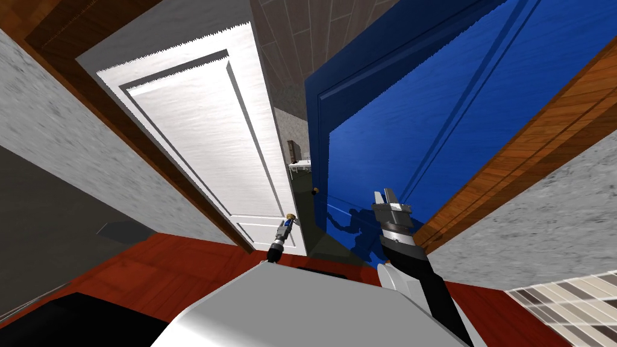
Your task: Push the door open
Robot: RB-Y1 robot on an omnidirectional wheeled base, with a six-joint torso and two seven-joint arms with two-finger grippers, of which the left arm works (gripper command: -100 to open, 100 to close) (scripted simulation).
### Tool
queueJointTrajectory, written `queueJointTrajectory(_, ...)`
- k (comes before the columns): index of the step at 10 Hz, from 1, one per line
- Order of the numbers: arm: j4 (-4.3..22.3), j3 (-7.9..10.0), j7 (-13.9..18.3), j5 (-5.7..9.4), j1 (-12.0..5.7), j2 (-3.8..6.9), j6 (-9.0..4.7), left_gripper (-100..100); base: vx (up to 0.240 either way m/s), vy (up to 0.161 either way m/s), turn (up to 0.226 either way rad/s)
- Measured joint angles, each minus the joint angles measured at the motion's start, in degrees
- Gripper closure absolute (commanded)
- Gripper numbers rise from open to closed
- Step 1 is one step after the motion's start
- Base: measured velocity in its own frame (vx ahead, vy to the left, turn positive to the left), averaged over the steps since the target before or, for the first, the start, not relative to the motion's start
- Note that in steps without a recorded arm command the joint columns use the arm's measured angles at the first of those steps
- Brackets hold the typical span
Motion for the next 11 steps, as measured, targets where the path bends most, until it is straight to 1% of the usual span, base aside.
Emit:
queueJointTrajectory(1, -0.3, -0.10, 1.5, 0.65, 0.37, 0.27, -0.20, 100, 0.014, 0.020, -0.100)
queueJointTrajectory(3, -0.9, -0.10, 4.7, 2.14, 0.46, 0.53, -0.17, 100, 0.005, 0.046, -0.055)
queueJointTrajectory(4, -1.1, 0.03, 6.5, 3.02, 0.22, 0.93, -0.22, 100, -0.010, 0.071, -0.018)
queueJointTrajectory(6, -0.1, 0.90, 9.3, 5.00, -0.45, 1.64, -0.75, 100, 0.011, 0.069, -0.039)
queueJointTrajectory(7, -0.2, 1.04, 10.9, 5.92, -0.56, 1.89, -0.57, -100, -0.007, 0.036, -0.060)
queueJointTrajectory(11, 0.4, 0.98, 16.0, 7.82, -1.15, 2.31, -0.62, -100, -0.039, 0.007, -0.060)
